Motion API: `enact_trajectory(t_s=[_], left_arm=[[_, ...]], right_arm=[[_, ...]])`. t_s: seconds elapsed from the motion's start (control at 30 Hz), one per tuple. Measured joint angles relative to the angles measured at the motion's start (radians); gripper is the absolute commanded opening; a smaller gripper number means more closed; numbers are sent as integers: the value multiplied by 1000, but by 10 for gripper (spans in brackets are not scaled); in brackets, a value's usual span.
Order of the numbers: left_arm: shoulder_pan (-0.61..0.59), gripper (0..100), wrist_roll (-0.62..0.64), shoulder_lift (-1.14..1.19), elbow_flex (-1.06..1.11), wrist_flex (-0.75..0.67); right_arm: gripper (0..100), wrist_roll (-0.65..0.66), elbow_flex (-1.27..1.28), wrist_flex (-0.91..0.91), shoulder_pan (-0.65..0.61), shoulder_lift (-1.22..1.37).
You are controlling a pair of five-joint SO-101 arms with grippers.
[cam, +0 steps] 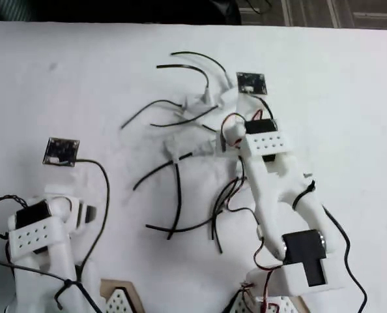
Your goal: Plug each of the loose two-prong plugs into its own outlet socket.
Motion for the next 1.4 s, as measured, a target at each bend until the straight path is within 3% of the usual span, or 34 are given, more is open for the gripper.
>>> enact_trajectory(t_s=[0.2,0.27,0.37,0.7,0.87,1.07,1.27,1.4], left_arm=[[0,256,0,0,0,-2],[0,256,0,0,0,-2],[0,256,0,0,0,-2],[0,256,0,0,0,-2],[0,256,0,0,0,-2],[0,256,0,0,0,-2],[0,256,0,0,0,-2],[0,256,0,0,0,-2]], right_arm=[[250,-12,-8,-17,6,137],[187,-12,-23,-17,9,184],[15,-12,-32,-17,11,199],[16,-14,-31,41,6,-21],[16,0,-31,192,-94,-138],[17,207,-29,361,-287,-170],[17,434,64,265,-381,-126],[17,658,135,193,-440,-107]])
